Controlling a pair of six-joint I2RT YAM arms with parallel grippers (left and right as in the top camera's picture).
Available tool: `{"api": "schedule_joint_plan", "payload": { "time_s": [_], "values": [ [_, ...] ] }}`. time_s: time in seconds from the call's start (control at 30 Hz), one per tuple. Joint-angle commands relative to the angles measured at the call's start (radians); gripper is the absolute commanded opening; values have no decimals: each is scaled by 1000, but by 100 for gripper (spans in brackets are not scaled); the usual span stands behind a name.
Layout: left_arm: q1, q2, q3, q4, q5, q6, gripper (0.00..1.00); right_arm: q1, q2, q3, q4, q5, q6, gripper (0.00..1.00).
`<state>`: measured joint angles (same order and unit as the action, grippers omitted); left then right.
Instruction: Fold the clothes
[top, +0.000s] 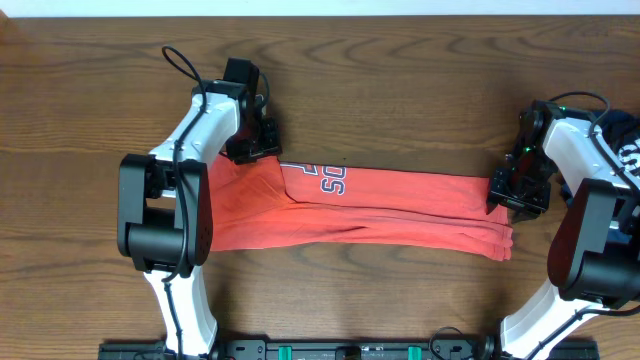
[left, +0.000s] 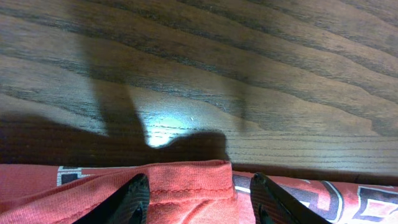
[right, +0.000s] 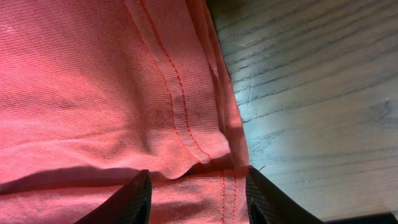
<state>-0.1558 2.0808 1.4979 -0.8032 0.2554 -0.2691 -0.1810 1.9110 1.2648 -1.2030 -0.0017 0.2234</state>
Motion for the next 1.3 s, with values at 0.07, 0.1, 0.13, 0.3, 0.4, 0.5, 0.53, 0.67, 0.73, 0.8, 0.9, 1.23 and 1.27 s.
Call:
{"api": "schedule_joint_plan", "payload": {
  "time_s": [0.07,0.1,0.13,0.3,0.4,0.5,0.53,0.67,0.73,0.8,0.9,1.23,1.27],
  "values": [
    [-5,11,-8,-12,-5,-6,33,-8,-18,-5,3,-2,-12,47],
    [-5,11,-8,-19,-6,-6,26,-8,-18,-5,3,-2,-12,47],
    [-5,11,-8,-25,-5,-6,22,-8,-18,-5,3,-2,-12,47],
    [-13,11,-8,-36,-6,-6,27,-8,-18,-5,3,-2,-12,47],
    [-18,11,-9,-28,-6,-6,40,-8,-18,-5,3,-2,-12,47],
    [-23,11,-9,-21,-6,-6,42,-8,-18,-5,3,-2,-12,47],
    [-26,11,-9,-21,-14,-6,42,-8,-18,-5,3,-2,-13,47],
    [-38,11,-9,-25,-40,-6,42,-8,-18,-5,3,1,-20,47],
    [-42,11,-9,-25,-40,-6,42,-8,-18,-5,3,2,-20,47],
    [-42,11,-10,-24,-40,-6,42,-8,-18,-5,3,2,-20,47],
    [-42,12,-10,-24,-40,-6,42,-8,-18,-5,3,2,-20,47],
    [-42,13,-49,-10,-85,-6,41,-8,-18,-5,3,2,-23,47],
    [-42,13,-49,-9,-85,-6,41,-8,-18,-5,3,2,-23,47]
  ]
}}
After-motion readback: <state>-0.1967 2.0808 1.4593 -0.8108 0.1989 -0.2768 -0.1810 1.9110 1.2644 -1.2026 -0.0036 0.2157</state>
